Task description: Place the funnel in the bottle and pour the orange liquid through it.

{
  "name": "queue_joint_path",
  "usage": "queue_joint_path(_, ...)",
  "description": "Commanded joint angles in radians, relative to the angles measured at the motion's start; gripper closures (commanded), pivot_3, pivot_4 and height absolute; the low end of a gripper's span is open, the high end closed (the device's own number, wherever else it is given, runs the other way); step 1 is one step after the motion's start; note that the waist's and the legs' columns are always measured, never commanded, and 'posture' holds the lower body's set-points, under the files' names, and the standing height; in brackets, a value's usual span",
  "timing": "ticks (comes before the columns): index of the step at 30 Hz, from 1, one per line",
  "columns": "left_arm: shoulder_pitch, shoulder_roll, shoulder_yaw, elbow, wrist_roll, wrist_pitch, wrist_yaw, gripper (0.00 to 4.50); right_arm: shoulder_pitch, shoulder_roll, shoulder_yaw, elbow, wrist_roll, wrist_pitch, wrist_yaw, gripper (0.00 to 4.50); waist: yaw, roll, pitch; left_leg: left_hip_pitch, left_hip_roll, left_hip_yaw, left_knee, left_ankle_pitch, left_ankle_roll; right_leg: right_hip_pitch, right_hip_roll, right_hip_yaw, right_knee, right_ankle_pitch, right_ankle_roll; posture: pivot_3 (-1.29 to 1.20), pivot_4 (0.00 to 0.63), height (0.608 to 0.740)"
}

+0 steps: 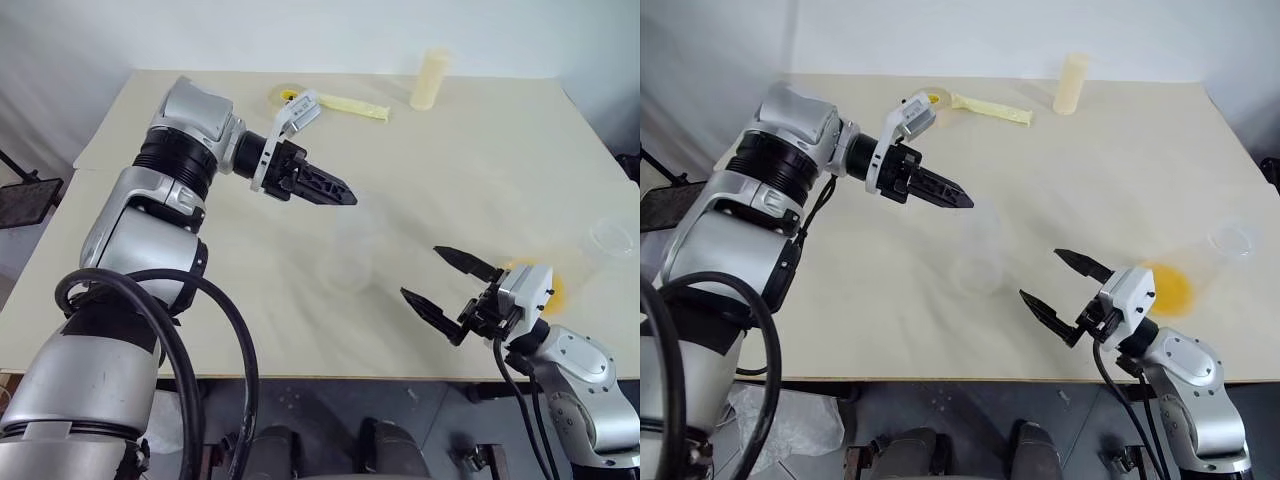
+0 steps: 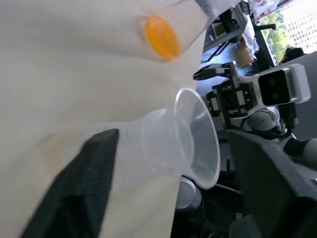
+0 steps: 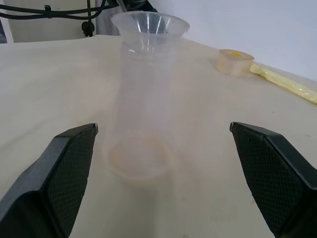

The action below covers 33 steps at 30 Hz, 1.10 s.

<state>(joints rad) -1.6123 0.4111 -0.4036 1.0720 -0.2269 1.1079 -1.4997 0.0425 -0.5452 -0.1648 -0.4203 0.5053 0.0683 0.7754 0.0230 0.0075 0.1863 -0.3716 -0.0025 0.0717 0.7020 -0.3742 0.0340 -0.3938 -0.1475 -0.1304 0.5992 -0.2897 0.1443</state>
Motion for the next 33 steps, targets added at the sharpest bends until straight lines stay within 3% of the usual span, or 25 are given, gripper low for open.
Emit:
queue_joint_path(1, -0.053, 0.005, 0.040, -0.010, 0.012, -0.021, -0.026, 0.01, -0.015, -0.011, -0.029, -0.016, 0.003, -0.008, -0.003, 0.00, 0.000, 0.000, 0.000, 0.000, 0.000, 0.000, 0.000, 0.000, 0.000, 0.000, 0.000, 0.000, 0.000, 0.000, 0.000, 0.00, 0.150, 0.740)
queue_joint_path(9, 0.055, 0.114, 0.177, -0.114, -0.027, -0.119, 0.003, 0.01, 0.042, -0.013, -0.096, -0.062, 0.005, 0.003, -0.055, 0.00, -0.003, 0.000, 0.000, 0.000, 0.000, -0.003, 0.000, 0.000, 0.000, -0.001, 0.000, 0.000, 0.003, 0.000, 0.000, 0.00, 0.150, 0.740)
queue_joint_path(14, 0.356, 0.175, 0.424, -0.348, -0.118, -0.413, 0.097, 0.01, 0.131, -0.002, -0.177, -0.113, 0.016, 0.025, -0.114, 0.00, -0.003, 0.001, -0.001, 0.002, 0.001, -0.007, 0.002, 0.000, 0.000, -0.002, -0.002, 0.001, 0.007, 0.000, 0.000, 0.00, 0.150, 0.740)
queue_joint_path(19, 0.593, 0.135, 0.591, -0.517, -0.206, -0.612, 0.164, 0.01, 0.235, 0.012, -0.253, -0.152, 0.052, 0.056, -0.148, 0.00, 0.006, -0.001, 0.001, -0.001, 0.001, -0.013, 0.009, 0.000, 0.000, -0.001, -0.002, 0.000, 0.012, 0.000, 0.000, 0.00, 0.150, 0.740)
queue_joint_path(25, 0.831, 0.088, 0.641, -0.634, -0.262, -0.847, 0.092, 0.01, 0.389, 0.057, -0.416, -0.180, 0.093, 0.042, -0.184, 0.00, 0.008, -0.001, 0.000, -0.001, -0.002, -0.014, 0.013, -0.002, 0.003, 0.002, -0.003, 0.001, 0.012, 0.000, 0.000, 0.00, 0.150, 0.740)
queue_joint_path(33, 0.917, 0.051, 0.631, -0.608, -0.290, -0.988, 0.013, 0.01, 0.512, 0.130, -0.602, -0.159, 0.137, 0.013, -0.216, 0.00, 0.004, 0.001, -0.001, 0.001, -0.001, -0.007, 0.012, -0.002, 0.003, 0.002, -0.002, 0.002, 0.012, 0.000, 0.000, 0.00, 0.150, 0.740)
